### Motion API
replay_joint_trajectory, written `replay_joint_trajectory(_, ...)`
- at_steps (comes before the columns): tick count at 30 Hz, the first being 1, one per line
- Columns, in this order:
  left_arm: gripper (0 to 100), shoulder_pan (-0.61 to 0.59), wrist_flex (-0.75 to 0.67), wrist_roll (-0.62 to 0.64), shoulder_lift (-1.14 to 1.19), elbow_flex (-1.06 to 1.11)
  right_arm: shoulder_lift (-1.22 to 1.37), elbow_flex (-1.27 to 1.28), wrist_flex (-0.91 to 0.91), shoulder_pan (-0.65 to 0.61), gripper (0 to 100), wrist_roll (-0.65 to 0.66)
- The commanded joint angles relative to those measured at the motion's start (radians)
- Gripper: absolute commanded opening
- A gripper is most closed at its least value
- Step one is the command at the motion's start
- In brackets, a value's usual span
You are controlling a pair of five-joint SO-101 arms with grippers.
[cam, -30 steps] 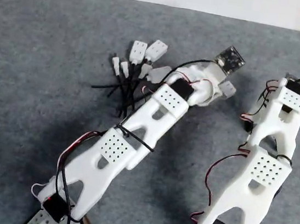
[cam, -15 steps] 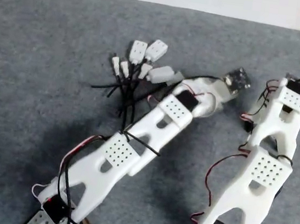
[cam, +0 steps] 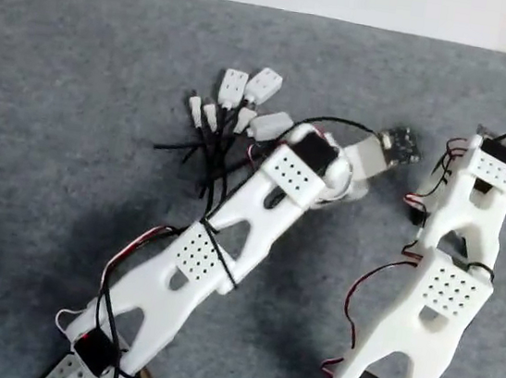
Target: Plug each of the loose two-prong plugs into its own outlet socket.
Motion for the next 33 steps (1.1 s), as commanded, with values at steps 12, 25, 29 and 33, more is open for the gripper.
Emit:
replay_joint_trajectory(12, 0, -0.005, 0.112, 0.025, -0.478, 0.797, -0.217, 0.025, 0.213, -0.051, 36.1, 0.146)
replay_joint_trajectory(25, 0, -0.016, 0.02, 0.034, -1.179, 1.535, -0.3, 0.027, 0.217, -0.211, 36.1, 0.068)
replay_joint_trajectory(29, 0, -0.007, -0.176, 0.034, -1.182, 1.814, -0.3, 0.027, 0.217, -0.24, 36.1, 0.052)
replay_joint_trajectory(33, 0, 0.018, -0.339, 0.006, -1.109, 1.974, -0.298, 0.028, 0.217, -0.252, 36.1, 0.049)
